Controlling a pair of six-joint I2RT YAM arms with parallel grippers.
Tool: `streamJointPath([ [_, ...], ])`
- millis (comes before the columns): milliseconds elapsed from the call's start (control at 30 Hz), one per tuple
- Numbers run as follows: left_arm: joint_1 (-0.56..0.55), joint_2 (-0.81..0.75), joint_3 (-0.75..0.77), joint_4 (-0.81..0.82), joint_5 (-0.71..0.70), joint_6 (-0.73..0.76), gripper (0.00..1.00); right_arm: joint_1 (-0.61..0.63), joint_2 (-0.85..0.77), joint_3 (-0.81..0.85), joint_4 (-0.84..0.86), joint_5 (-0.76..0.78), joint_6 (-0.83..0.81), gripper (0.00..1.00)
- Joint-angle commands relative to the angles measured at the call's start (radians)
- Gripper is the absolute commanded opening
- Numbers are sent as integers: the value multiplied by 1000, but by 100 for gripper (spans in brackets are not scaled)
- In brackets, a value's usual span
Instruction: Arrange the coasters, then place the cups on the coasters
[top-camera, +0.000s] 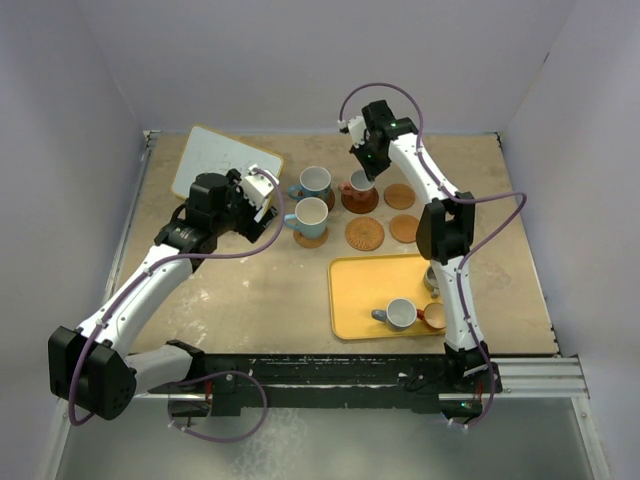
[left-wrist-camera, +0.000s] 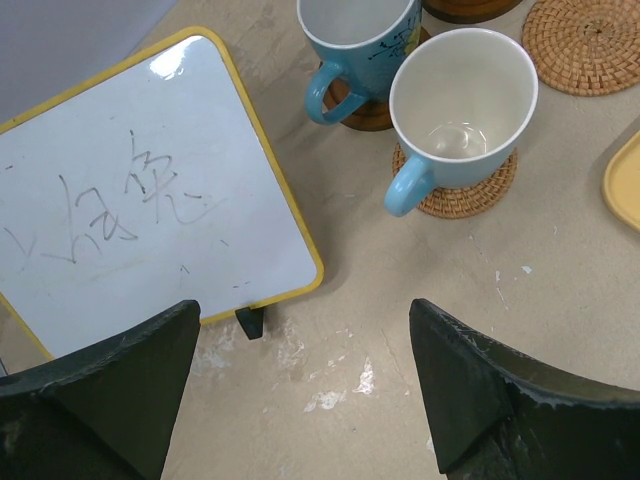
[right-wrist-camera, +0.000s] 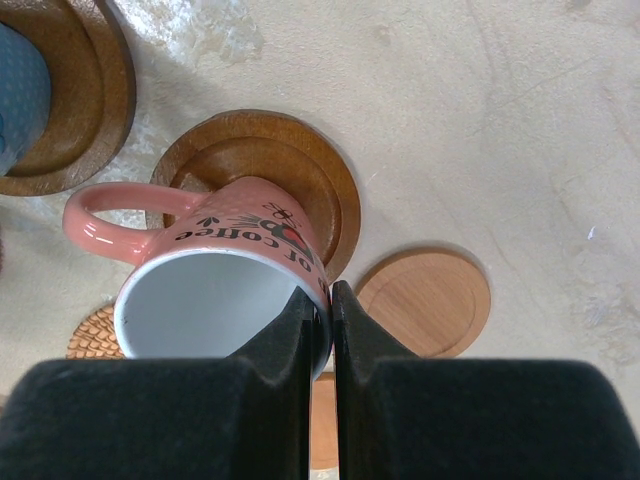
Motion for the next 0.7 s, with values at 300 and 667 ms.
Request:
streamJointPath([
  [300, 10, -14, 0, 38, 24, 3, 82, 11, 18, 41, -4, -25, -6, 0],
  [667, 10, -14, 0, 35, 30, 5, 82, 11, 18, 39, -25, -59, -41, 0],
])
